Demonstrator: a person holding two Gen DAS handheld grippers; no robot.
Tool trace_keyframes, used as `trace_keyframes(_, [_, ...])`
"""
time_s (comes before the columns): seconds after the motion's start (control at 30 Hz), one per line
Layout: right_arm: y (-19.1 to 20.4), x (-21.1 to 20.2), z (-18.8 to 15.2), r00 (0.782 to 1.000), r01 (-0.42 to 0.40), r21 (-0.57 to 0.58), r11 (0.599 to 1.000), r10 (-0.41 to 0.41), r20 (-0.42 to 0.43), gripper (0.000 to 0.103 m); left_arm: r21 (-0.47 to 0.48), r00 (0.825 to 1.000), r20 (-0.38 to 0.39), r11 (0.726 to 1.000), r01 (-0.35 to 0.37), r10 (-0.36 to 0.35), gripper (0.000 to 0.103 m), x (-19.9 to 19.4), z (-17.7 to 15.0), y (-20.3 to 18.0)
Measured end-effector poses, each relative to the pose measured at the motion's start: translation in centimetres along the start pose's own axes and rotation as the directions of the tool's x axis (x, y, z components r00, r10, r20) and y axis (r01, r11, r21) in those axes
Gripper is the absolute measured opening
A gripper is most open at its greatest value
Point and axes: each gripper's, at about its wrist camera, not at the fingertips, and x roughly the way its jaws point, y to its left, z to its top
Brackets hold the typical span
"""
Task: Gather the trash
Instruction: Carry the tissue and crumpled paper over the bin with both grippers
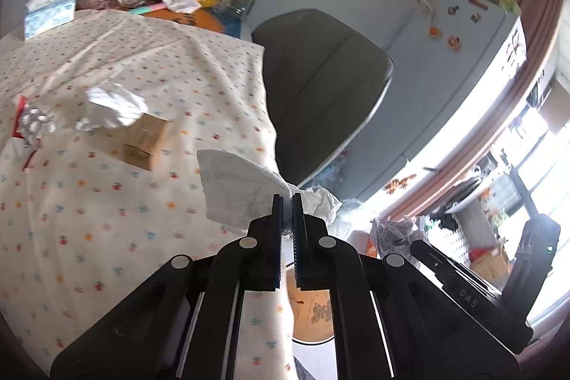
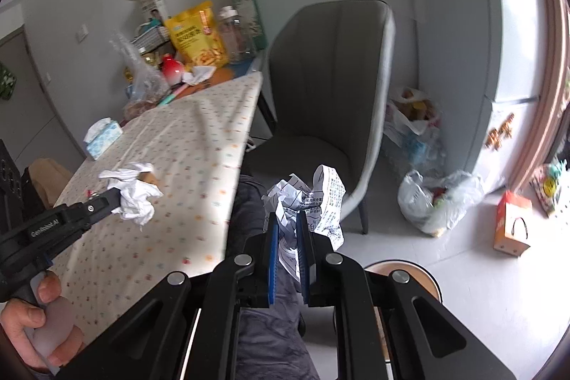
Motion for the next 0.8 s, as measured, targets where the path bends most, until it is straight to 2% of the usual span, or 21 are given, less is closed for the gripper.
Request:
trace_keyframes(0.37, [-5.8, 1.6, -1.6, 0.998, 0.046, 0.086, 0.995, -0.042, -0.047, 0.011, 0.069, 0.995, -0.097, 0.998, 0.006, 0.001, 0.006, 5.4, -1.6, -4.7])
trace_keyframes(0.8, [-11.2, 4.2, -3.9, 0.99, 0.095, 0.174, 0.98, -0.075, -0.119, 0.011, 0.112, 0.985, -0.171, 0.994, -0.003, 0.023, 0.006, 8.4, -3.2, -6.1])
